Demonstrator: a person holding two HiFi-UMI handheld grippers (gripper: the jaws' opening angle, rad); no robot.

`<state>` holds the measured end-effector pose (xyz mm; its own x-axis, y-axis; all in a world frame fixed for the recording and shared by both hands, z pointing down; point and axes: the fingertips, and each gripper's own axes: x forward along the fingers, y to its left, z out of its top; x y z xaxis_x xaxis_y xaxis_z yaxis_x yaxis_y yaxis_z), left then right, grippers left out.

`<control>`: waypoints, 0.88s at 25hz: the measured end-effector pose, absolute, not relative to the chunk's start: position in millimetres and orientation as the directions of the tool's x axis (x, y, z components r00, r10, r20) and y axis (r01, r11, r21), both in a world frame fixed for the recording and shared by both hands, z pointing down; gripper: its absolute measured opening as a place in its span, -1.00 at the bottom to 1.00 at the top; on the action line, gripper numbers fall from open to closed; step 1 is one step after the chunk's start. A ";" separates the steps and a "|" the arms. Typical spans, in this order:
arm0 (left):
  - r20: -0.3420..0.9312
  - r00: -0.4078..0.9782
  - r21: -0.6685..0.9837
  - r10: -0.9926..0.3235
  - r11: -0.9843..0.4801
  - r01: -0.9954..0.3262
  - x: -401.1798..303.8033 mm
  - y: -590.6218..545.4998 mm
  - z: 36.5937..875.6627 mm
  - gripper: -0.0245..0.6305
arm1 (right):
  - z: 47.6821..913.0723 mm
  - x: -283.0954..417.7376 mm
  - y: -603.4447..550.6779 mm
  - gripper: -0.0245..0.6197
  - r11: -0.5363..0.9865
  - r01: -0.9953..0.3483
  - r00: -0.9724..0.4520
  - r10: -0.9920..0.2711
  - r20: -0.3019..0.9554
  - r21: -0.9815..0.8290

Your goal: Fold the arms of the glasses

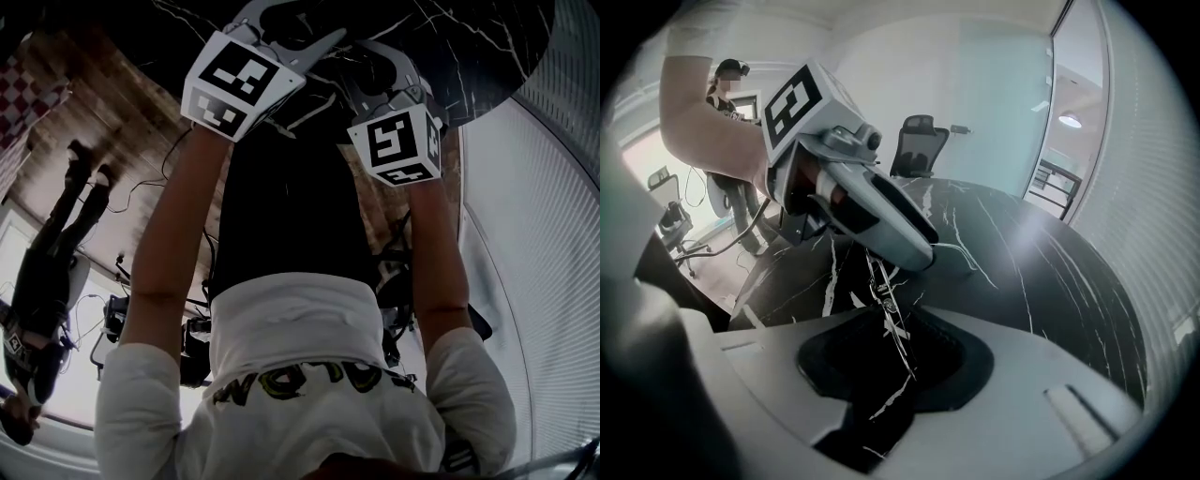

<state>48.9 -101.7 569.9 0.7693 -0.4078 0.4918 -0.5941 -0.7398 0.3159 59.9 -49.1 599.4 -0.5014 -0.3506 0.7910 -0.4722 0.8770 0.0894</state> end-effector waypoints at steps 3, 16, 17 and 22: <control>0.501 0.775 0.319 -0.385 -0.751 -0.578 51.2 -95.0 570.7 -0.37 | 600.5 60.8 -49.7 -0.60 0.873 -0.480 -0.502 -0.351 0.790 0.083; 0.547 0.798 0.343 -0.251 -0.803 -0.488 66.7 -60.8 577.2 -0.41 | 601.5 68.1 -60.4 -0.19 0.842 -0.529 -0.470 -0.395 0.789 0.106; 0.552 0.798 0.339 -0.242 -0.809 -0.480 67.3 -59.5 576.9 -0.43 | 601.5 68.4 -60.7 -0.16 0.841 -0.529 -0.467 -0.396 0.791 0.108; 0.566 0.803 0.354 -0.189 -0.823 -0.444 70.1 -50.9 577.6 -0.45 | 603.4 71.0 -58.8 -0.10 0.837 -0.535 -0.455 -0.400 0.796 0.114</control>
<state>70.1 -50.9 577.6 0.8026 -0.1891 0.5657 -0.4436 -0.8232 0.3542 71.0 -58.8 603.4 -0.4554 -0.3996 0.7955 -0.5347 0.8372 0.1145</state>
